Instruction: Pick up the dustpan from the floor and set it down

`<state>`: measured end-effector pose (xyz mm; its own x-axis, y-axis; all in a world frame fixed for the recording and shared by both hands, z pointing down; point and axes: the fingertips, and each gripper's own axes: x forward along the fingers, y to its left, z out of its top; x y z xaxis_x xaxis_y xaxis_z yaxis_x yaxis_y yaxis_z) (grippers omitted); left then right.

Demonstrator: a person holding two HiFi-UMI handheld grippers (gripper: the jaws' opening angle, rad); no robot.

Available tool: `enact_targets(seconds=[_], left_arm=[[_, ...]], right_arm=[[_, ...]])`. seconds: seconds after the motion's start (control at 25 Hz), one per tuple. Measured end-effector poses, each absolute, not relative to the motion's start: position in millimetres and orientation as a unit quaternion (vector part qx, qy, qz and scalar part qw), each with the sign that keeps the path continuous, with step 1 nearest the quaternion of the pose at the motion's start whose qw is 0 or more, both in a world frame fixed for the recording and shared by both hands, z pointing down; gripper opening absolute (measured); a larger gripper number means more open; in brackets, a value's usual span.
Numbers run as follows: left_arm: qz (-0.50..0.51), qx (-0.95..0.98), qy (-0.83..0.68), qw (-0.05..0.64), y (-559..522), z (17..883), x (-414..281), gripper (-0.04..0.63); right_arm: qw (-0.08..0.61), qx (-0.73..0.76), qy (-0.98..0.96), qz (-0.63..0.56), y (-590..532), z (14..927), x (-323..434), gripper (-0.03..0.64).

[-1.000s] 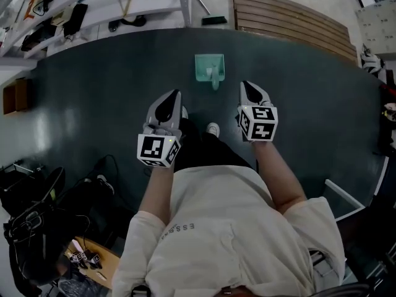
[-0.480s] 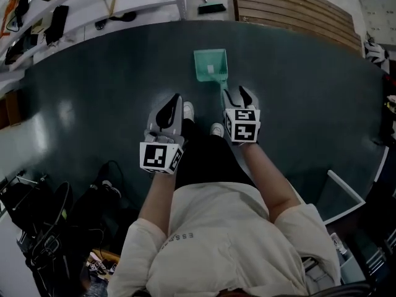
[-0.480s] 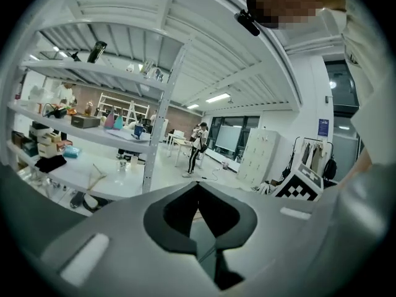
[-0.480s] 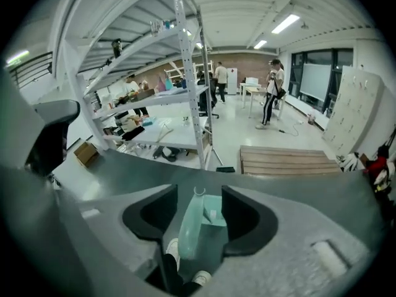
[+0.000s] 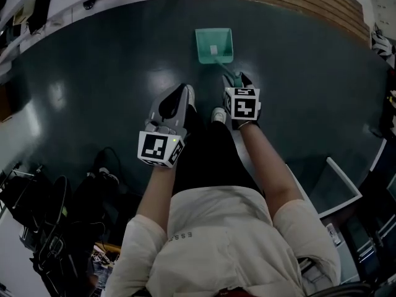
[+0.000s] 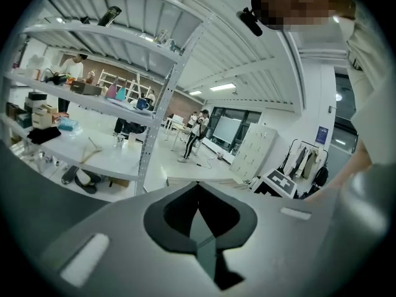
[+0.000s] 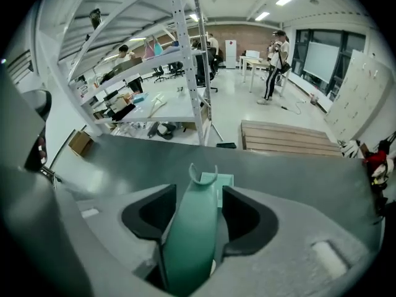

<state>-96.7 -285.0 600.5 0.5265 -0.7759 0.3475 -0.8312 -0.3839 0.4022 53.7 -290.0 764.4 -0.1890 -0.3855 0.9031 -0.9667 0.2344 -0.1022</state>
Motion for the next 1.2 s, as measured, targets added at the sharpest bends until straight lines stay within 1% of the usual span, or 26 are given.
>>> enact_targets(seconds=[0.12, 0.16, 0.2, 0.24, 0.44, 0.76, 0.92, 1.2], left_arm=[[0.050, 0.823, -0.495, 0.274, -284.7, 608.0, -109.0, 0.017], [0.051, 0.822, -0.498, 0.272, -285.7, 608.9, -112.3, 0.017], [0.052, 0.822, -0.499, 0.270, -286.7, 609.5, -115.0, 0.017], [0.053, 0.822, -0.500, 0.268, -287.3, 610.2, -117.3, 0.017], [0.062, 0.826, -0.491, 0.270, -284.4, 609.7, -120.7, 0.017], [0.062, 0.834, -0.480, 0.265, -267.9, 587.4, -118.8, 0.017], [0.049, 0.831, -0.488, 0.262, -256.9, 559.2, -113.0, 0.017], [0.034, 0.851, -0.473, 0.228, -235.4, 493.2, -84.5, 0.017]], right_arm=[[0.410, 0.504, -0.654, 0.388, -287.7, 777.8, 57.6, 0.215], [0.415, 0.506, -0.644, 0.396, -287.0, 780.7, 60.4, 0.200], [0.418, 0.511, -0.636, 0.400, -287.0, 782.2, 62.9, 0.157], [0.420, 0.516, -0.631, 0.399, -287.5, 782.6, 64.4, 0.137], [0.432, 0.535, -0.625, 0.370, -288.9, 780.3, 73.5, 0.075], [0.422, 0.533, -0.622, 0.389, -270.7, 741.8, 92.8, 0.074], [0.405, 0.526, -0.649, 0.371, -255.6, 701.0, 98.0, 0.074], [0.374, 0.532, -0.684, 0.331, -239.8, 618.2, 112.3, 0.074]])
